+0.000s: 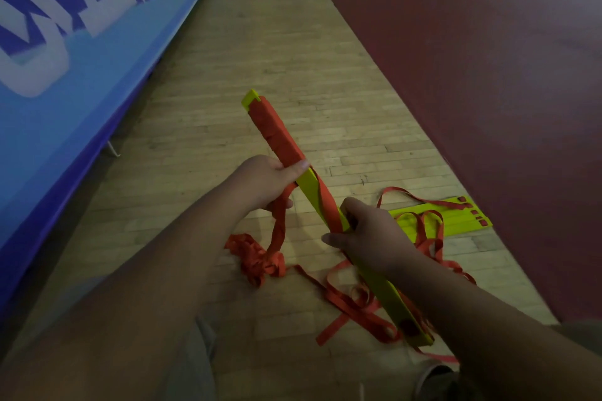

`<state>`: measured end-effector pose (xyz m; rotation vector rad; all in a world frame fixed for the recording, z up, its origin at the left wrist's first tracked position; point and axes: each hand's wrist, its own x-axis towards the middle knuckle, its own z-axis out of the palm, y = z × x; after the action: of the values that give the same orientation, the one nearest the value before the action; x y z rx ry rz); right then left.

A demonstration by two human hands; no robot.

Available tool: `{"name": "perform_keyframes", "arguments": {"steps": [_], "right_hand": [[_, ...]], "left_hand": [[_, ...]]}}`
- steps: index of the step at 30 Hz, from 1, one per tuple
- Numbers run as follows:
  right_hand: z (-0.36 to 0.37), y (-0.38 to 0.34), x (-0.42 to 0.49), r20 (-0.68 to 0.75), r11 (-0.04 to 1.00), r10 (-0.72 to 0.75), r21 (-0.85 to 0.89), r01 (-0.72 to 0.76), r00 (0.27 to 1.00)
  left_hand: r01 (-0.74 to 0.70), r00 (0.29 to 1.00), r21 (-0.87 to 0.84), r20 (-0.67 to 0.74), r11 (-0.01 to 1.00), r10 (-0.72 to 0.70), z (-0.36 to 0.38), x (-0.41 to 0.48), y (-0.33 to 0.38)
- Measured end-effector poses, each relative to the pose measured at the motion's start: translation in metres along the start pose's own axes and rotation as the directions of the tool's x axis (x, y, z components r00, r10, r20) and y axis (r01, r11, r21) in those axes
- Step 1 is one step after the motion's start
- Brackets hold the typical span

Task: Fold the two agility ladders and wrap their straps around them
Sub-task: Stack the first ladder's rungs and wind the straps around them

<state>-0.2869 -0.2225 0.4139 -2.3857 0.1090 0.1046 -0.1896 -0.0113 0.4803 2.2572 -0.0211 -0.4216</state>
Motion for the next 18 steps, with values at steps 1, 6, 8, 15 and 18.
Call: {"name": "perform_keyframes", "arguments": {"steps": [1,6,8,15,18], "right_hand": [[0.0,0.0,0.0,0.005,1.0,0.004,0.01,-0.004,1.0],[-0.001,0.001,0.001,0.0,1.0,0.013,-0.015,-0.013,1.0],[-0.002,0.001,0.001,0.0,1.0,0.012,-0.022,-0.012,1.0],[-0.006,-0.005,-0.003,-0.004,0.998,-0.004,-0.058,0.004,1.0],[-0.01,-0.01,-0.007,-0.026,0.999,0.009,-0.036,-0.01,1.0]], "left_hand": [[-0.008,1.0,0.001,0.011,1.0,0.008,-0.001,0.0,0.0],[-0.063,0.995,-0.051,0.068,0.997,0.066,-0.007,0.004,-0.005],[-0.078,0.993,-0.081,0.083,0.994,0.084,-0.01,0.007,-0.009],[-0.104,0.986,-0.092,0.12,0.99,0.115,-0.015,0.001,-0.01],[-0.109,0.985,-0.149,0.119,0.983,0.127,-0.014,-0.01,-0.001]]}}
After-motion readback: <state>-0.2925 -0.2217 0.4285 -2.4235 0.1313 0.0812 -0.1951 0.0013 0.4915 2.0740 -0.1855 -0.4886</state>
